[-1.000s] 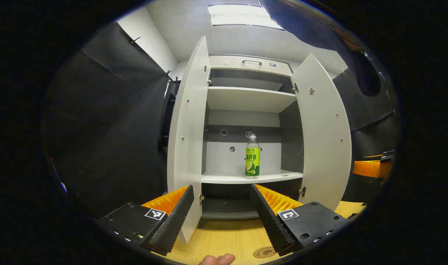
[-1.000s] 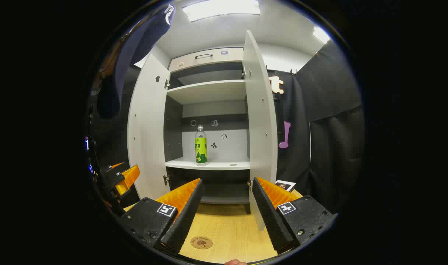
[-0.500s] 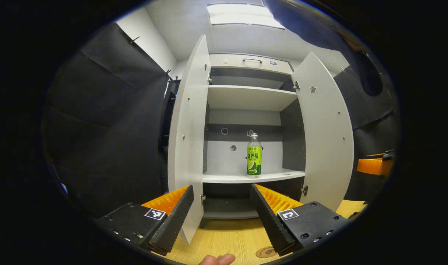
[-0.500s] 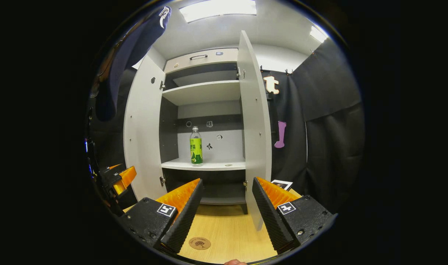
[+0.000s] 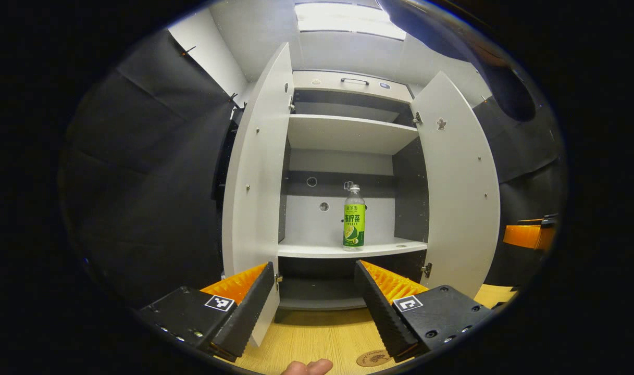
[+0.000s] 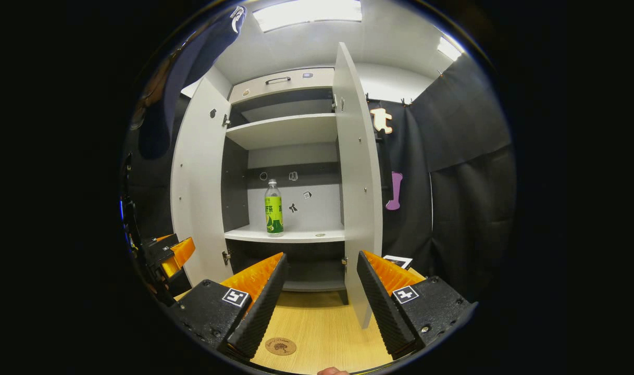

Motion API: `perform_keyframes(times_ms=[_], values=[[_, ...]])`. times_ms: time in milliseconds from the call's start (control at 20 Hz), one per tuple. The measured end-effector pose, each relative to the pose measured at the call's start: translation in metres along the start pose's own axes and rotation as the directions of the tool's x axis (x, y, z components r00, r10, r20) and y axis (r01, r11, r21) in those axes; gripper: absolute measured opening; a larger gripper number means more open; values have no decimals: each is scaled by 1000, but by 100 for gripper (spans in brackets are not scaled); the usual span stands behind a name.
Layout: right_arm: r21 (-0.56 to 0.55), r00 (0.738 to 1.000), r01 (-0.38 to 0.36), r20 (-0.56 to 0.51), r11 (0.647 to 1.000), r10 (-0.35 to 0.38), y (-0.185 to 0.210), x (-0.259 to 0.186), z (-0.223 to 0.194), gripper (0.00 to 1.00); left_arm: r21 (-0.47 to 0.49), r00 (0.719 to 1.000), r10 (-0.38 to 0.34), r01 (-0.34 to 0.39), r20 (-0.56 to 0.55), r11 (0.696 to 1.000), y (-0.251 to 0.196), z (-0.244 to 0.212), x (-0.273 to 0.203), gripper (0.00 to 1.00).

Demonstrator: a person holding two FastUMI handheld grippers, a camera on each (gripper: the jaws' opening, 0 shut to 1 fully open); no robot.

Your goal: Grasp the bottle in the cabinet with the left hand and place it on the coaster, then close the right door with the right hand and the left door with the left hand.

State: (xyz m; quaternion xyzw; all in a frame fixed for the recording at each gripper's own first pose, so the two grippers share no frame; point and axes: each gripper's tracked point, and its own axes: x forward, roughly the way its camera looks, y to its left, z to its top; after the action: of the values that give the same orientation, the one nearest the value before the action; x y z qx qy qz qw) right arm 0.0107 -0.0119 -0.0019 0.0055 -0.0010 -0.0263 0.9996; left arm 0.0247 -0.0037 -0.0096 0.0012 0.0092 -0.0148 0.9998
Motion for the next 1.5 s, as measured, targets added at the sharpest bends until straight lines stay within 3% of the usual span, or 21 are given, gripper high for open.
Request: perform_keyframes(times_ms=[100, 200, 250, 350, 400, 500, 550, 700, 850, 900, 950, 1000, 1100, 1250, 1300, 1500], values=[[4, 1000, 1, -3, 1000, -1, 1, 4, -1, 82, 1, 1000, -6, 6, -6, 1000, -2, -2, 1, 99], [7, 1000, -1, -6, 1000, 1, 2, 5, -3, 82, 3, 1000, -13, 13, -16, 1000, -4, -5, 4, 95], [8, 1000, -2, -7, 1000, 2, 3, 6, -4, 82, 3, 1000, -17, 17, -20, 1000, -5, -6, 5, 99], [7, 1000, -3, -9, 1000, 3, 3, 9, -5, 82, 1, 999, -25, 25, -23, 1000, -8, -6, 9, 90], [7, 1000, -5, -9, 1000, 5, 4, 10, -4, 82, -1, 999, -29, 29, -20, 1000, -9, -5, 12, 95], [7, 1000, -10, -6, 1000, 10, 5, 11, -2, 82, -2, 998, -53, 53, -21, 999, -17, -2, 21, 95], [6, 1000, -10, -3, 1000, 10, 5, 12, -1, 82, -2, 997, -78, 78, -21, 997, -23, -1, 27, 99], [5, 1000, -10, -1, 1000, 10, 6, 13, 0, 82, -46, 987, -161, 160, -21, 986, -44, 5, 50, 94], [9, 1000, -6, 0, 1000, 6, 4, 14, 1, 82, -82, 978, -208, 206, -11, 975, -61, 14, 85, 95], [12, 1000, -6, 0, 1000, 6, 3, 14, 2, 82, -82, 973, -230, 228, -10, 970, -68, 17, 99, 99], [15, 1000, -4, 2, 1000, 4, 3, 13, 2, 82, -86, 962, -273, 272, -9, 959, -80, 20, 113, 95], [17, 1000, 0, 0, 1000, 0, 2, 14, 3, 82, -93, 947, -319, 316, -21, 944, -93, 21, 127, 99], [23, 1000, 5, -2, 1000, -5, -1, 14, 2, 82, -109, 932, -360, 354, -34, 929, -109, 22, 158, 94], [31, 1000, 16, -7, 999, -16, -4, 12, 1, 82, -100, 939, -341, 336, -34, 936, -115, 25, 209, 99], [31, 1000, 18, -9, 999, -17, -4, 12, 1, 82, -85, 943, -330, 326, -40, 942, -116, 24, 226, 94], [20, 1000, 30, -6, 999, -30, -9, 11, 3, 82, -37, 962, -268, 267, -48, 963, -114, 17, 278, 95]])
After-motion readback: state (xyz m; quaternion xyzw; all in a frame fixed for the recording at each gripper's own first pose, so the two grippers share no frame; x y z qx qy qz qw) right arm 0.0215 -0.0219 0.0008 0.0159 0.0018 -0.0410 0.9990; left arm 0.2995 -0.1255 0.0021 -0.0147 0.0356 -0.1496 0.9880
